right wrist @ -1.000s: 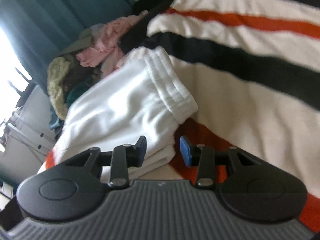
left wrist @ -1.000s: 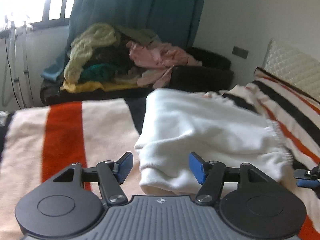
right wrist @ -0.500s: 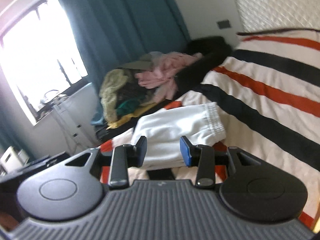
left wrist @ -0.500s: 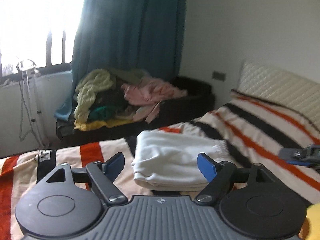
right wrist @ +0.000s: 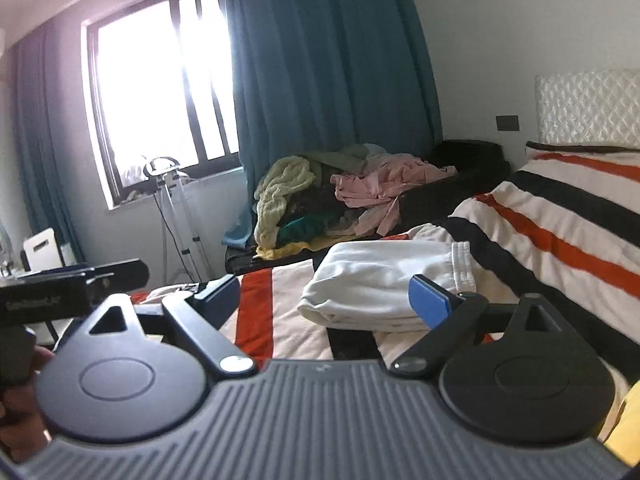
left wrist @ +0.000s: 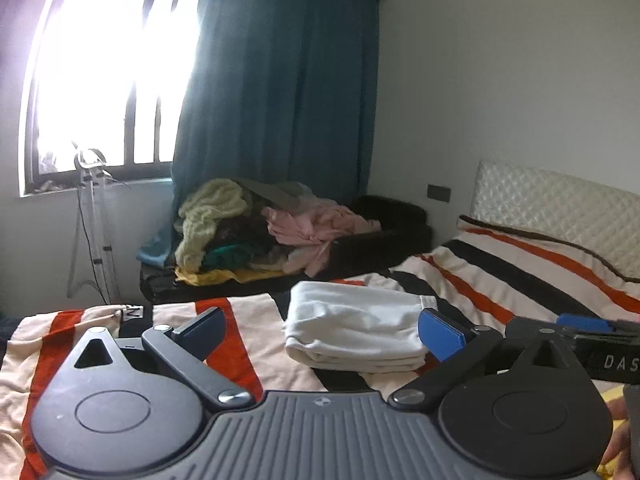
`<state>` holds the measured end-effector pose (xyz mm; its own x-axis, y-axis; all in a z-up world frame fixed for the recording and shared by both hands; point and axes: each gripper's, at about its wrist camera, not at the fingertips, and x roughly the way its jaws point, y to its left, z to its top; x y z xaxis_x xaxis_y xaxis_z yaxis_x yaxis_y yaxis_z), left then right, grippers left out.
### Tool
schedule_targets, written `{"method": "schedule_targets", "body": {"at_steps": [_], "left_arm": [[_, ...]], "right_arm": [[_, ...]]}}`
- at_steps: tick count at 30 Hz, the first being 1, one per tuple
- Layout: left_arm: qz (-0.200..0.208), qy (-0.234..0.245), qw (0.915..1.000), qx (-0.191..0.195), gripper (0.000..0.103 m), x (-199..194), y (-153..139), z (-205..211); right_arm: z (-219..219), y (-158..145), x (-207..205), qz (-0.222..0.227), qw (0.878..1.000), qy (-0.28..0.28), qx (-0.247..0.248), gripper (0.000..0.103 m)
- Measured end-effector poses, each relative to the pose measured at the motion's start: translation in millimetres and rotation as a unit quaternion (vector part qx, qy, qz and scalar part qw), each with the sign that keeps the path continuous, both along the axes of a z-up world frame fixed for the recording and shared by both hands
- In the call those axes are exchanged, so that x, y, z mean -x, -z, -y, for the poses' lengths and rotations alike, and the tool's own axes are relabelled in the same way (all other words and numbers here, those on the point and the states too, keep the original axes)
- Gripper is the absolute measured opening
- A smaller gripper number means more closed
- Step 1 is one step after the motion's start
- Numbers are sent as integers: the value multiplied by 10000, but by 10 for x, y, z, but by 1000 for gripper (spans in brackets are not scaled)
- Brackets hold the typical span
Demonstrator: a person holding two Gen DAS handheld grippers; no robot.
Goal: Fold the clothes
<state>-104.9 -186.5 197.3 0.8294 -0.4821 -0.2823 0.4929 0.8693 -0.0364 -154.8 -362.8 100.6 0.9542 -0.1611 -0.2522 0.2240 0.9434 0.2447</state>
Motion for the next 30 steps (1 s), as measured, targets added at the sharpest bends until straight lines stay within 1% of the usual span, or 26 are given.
{"method": "schedule_targets", "body": {"at_steps": [3, 5, 9, 13, 16, 19, 23, 25, 27, 30], "left_arm": [[-22, -62, 10000, 23, 103, -3, 96, -70], [-40, -119, 9999, -14, 103, -44, 171, -100], [-43, -199, 9995, -225, 103, -151, 346, -99], [-123, -141, 9996, -218, 103, -256, 513, -133], [-147, -162, 9994, -256, 103, -342, 617, -152], [-128, -178, 9994, -266, 103, -422, 689, -167], [-94, -215, 9994, -236, 103, -486, 725, -192], [-114, -291, 9993, -183, 103, -517, 745, -218], [-111, -383, 9991, -158, 103, -538, 779, -246], [-210, -418, 9988, -116, 103, -582, 828, -284]], "right_arm": [[-50, 149, -32, 40, 9999, 82, -126, 92], [-95, 252, -82, 58, 9998, 191, -33, 92], [-149, 447, -165, 68, 9991, 420, 67, 92], [-162, 625, -341, -127, 9985, 506, 142, 92], [-168, 683, -452, -236, 9973, 670, 210, 92], [-169, 739, -539, -284, 9969, 713, 166, 92], [-213, 823, -597, -88, 9974, 711, -33, 92], [-242, 895, -660, -129, 9967, 799, -79, 92], [-266, 945, -699, -239, 9968, 765, -54, 92], [-326, 962, -707, -271, 9961, 827, 142, 92]]}}
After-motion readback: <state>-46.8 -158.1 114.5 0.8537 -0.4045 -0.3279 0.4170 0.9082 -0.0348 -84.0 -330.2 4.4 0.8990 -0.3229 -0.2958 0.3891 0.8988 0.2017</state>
